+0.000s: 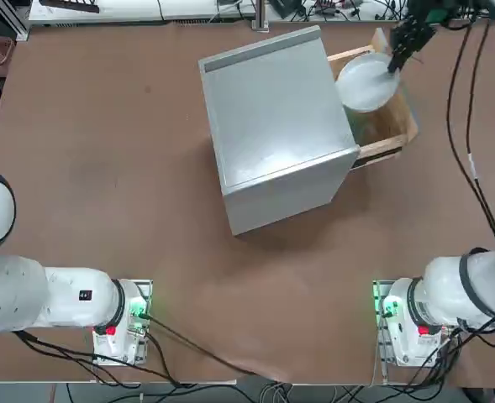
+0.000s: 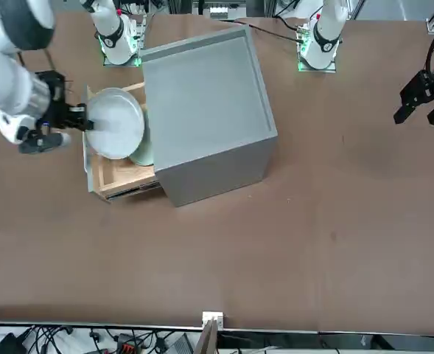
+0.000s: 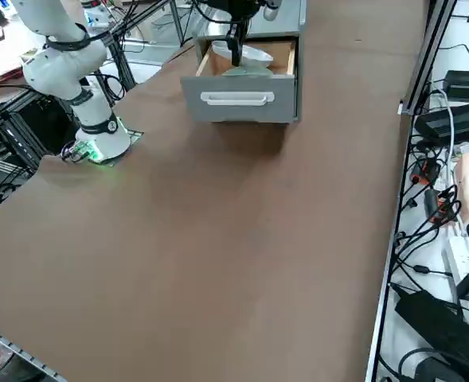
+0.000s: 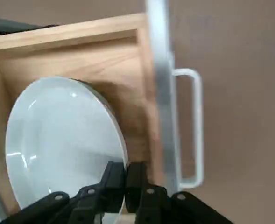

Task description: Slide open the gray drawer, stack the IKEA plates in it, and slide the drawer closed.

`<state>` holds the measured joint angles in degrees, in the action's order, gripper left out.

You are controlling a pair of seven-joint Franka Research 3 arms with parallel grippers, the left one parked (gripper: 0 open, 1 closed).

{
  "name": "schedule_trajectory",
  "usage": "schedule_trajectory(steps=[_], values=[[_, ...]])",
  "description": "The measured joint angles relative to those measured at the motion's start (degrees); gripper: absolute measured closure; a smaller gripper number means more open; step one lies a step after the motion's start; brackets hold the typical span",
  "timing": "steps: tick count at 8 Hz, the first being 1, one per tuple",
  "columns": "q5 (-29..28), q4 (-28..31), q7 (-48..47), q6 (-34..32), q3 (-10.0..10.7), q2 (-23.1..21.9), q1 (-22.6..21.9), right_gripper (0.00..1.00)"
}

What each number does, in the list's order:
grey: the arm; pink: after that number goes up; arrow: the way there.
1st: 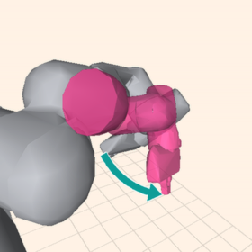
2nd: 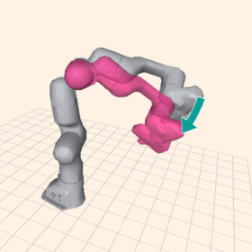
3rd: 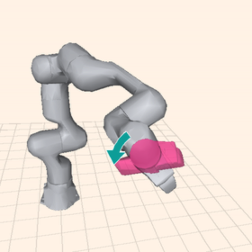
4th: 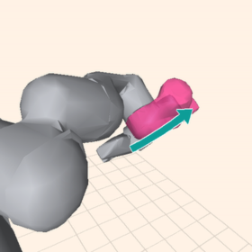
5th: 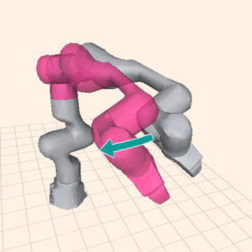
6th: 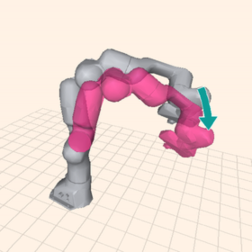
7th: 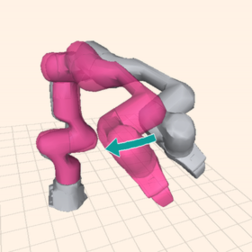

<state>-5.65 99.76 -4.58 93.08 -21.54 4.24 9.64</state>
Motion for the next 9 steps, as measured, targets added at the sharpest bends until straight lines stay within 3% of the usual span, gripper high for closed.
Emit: schedule_trajectory(steps=[2, 4, 9], values=[[0.2, 1.9, -6.5, 4.3, 0.0, 1.1, -4.7, 1.0], [0.3, 2.2, -8.5, 5.8, 0.0, 2.4, -6.4, 0.96], [1.3, 0.4, -8.5, 7.6, 0.8, 3.1, -6.4, 0.01]])
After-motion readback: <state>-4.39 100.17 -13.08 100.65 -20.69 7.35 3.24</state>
